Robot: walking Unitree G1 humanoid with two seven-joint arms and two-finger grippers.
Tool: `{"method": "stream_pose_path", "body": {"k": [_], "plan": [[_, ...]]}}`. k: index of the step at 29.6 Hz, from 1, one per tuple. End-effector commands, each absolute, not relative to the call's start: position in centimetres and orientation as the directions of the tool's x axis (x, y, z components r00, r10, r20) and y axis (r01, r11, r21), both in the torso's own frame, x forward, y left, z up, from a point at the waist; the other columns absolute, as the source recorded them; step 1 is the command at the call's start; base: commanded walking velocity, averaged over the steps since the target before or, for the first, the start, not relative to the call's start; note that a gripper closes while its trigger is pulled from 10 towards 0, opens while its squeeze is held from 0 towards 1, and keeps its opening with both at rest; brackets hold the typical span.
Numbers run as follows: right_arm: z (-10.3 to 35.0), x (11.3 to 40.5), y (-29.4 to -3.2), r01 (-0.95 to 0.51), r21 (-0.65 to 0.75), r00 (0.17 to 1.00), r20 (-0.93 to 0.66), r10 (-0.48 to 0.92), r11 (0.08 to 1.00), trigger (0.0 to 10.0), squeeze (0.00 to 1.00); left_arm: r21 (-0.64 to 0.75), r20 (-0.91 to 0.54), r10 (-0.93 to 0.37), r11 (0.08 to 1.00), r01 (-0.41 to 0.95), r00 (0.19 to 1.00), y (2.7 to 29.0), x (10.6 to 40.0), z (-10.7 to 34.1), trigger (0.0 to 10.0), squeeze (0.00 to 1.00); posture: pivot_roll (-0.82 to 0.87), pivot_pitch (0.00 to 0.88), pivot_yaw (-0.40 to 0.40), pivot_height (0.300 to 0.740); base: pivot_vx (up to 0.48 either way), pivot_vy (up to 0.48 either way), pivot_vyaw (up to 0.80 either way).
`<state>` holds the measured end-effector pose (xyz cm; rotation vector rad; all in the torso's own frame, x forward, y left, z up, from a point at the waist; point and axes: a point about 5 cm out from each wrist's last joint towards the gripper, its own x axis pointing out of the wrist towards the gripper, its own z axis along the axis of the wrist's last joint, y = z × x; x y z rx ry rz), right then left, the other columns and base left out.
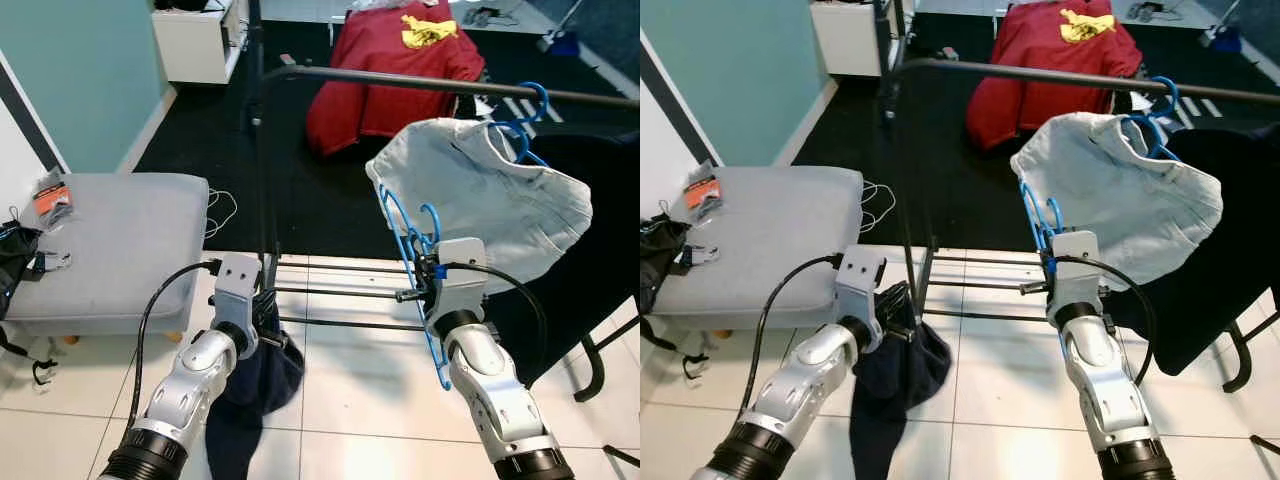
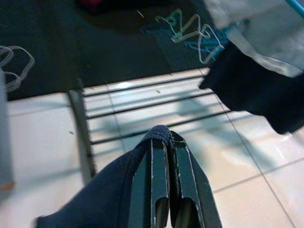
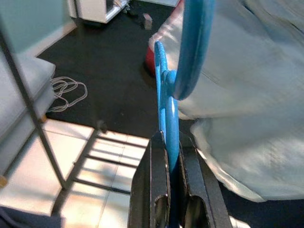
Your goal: Hang hanger
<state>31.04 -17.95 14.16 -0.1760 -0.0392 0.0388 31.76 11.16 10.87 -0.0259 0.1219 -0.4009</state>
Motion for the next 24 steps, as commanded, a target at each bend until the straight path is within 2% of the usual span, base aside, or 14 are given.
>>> {"method": "stream_pose_path", "body": {"k": [1,4,7,14,20,22,24], "plan": [[14.19,30.95,-18.01,-0.033,-0.175,0.998,0.044,0.041,0.984,10.0,0.00,-0.036,-0.090,-0.410,0.912,0.409,0.907,10.68,31.82,11.28,10.0,0.00,-0.05,0.153,-0.039,0.740,0.000,-0.480,0.00],[14.22,30.98,-18.04,-0.034,-0.175,0.998,0.046,0.043,0.984,10.0,0.00,-0.042,-0.090,-0.408,0.913,0.406,0.909,10.73,31.91,11.21,10.0,0.00,-0.05,0.150,-0.041,0.740,0.000,-0.480,0.00],[14.24,31.02,-17.97,-0.038,-0.177,0.998,0.047,0.047,0.983,10.0,0.00,-0.070,-0.124,-0.403,0.915,0.397,0.907,10.88,32.02,10.93,10.0,0.00,-0.05,0.146,-0.043,0.740,0.000,0.000,0.00],[14.29,31.14,-17.76,-0.046,-0.178,0.997,0.050,0.056,0.983,10.0,0.00,-0.078,-0.150,-0.403,0.915,0.396,0.903,10.94,32.14,10.72,10.0,0.00,-0.05,0.145,-0.042,0.740,0.000,0.480,0.00],[14.39,31.20,-17.80,-0.047,-0.178,0.997,0.054,0.057,0.983,10.0,0.00,-0.074,-0.126,-0.384,0.923,0.377,0.915,10.99,32.37,10.92,10.0,0.00,-0.05,0.148,-0.042,0.740,0.000,0.000,0.00],[14.64,31.23,-17.21,-0.118,-0.113,0.992,0.037,0.123,0.987,10.0,0.00,-0.021,-0.095,-0.354,0.935,0.354,0.930,11.08,32.49,11.21,10.0,0.00,-0.06,0.155,-0.043,0.740,0.000,0.000,0.00],[14.64,31.23,-17.21,-0.118,-0.113,0.992,0.037,0.123,0.987,10.0,0.00,-0.021,-0.095,-0.354,0.935,0.354,0.930,11.08,32.49,11.21,10.0,0.00,-0.06,0.155,-0.043,0.740,0.000,0.000,0.00]]}}
